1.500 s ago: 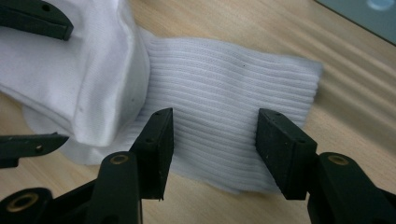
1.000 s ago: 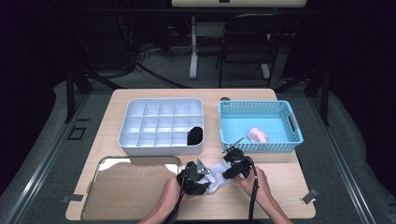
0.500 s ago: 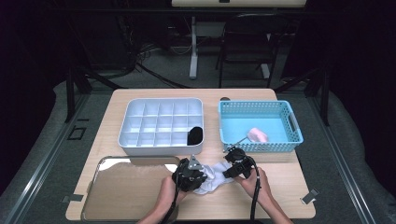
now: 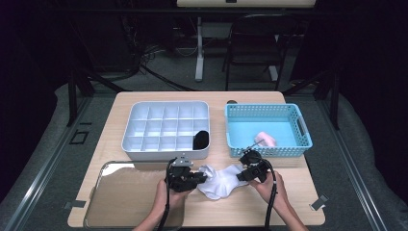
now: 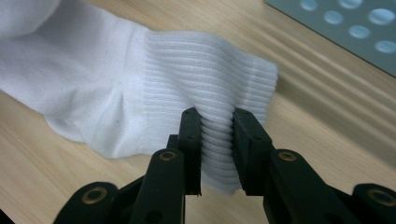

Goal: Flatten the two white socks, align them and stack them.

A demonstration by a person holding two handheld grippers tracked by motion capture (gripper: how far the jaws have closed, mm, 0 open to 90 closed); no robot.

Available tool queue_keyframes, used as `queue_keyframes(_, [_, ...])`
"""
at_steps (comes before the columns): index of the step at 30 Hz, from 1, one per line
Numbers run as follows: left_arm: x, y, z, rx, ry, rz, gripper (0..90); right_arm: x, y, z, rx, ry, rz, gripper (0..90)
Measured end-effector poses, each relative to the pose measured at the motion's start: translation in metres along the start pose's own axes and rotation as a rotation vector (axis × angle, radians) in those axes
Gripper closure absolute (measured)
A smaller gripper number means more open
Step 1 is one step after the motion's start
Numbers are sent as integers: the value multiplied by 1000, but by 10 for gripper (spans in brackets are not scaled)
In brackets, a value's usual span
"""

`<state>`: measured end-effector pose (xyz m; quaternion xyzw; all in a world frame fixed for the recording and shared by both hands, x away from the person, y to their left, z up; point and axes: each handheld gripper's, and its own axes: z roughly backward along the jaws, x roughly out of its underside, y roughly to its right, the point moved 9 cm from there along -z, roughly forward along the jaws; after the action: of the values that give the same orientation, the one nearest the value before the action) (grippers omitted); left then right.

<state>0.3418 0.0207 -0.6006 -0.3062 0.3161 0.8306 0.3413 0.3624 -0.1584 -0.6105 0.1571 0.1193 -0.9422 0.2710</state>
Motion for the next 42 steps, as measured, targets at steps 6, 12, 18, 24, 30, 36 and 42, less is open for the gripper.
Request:
queue_keyframes(6, [3, -5, 3, -69, -27, -38, 774, 1, 8, 6, 11, 6, -18, 743])
queue_keyframes(12, [7, -8, 3, -104, -65, -41, 769, 4, 13, 6, 33, -12, -15, 743])
queue_keyframes(18, [9, -13, 6, -112, -77, -25, 743, 4, 19, 10, 52, -3, -24, 743])
queue_keyframes(24, [10, -20, 12, -120, -88, -1, 680, 3, 20, 9, 40, 16, -35, 743])
queue_keyframes(30, [12, -25, 20, -111, -99, 19, 566, 7, 26, 11, 53, -24, -20, 742])
queue_keyframes(36, [10, -28, 26, -126, -89, 31, 482, 9, 31, 11, 51, -27, -18, 741])
queue_keyframes(42, [6, -30, 31, -151, -73, 24, 445, 13, 40, 12, 58, -43, -20, 740])
